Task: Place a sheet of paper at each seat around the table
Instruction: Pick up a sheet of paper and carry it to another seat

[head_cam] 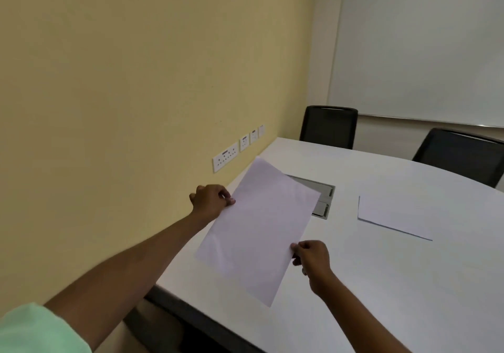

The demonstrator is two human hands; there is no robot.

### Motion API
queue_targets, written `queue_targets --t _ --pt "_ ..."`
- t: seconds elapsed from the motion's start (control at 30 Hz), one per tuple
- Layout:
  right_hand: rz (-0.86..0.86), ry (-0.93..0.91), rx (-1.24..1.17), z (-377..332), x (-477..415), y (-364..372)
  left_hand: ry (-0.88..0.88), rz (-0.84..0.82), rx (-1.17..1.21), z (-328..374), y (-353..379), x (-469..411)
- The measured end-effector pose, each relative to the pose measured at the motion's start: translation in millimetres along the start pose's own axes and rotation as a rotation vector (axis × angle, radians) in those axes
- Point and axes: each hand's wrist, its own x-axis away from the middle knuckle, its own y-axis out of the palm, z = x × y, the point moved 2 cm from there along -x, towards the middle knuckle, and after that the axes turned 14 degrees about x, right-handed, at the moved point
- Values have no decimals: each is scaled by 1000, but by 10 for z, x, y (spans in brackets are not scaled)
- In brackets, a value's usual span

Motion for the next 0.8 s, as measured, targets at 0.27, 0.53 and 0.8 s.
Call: queue_targets --t 0.27,0.53,0.8 --pt "38 184 132 364 -1087 838 -281 -151 63 -1252 902 -985" --pt "1 363 238 1076 -1799 1314 -450 -229 -3 -2269 1607 -1317" --pt "1 469 326 1559 -2009 1612 -473 -303 -101 -2784 2056 -1341"
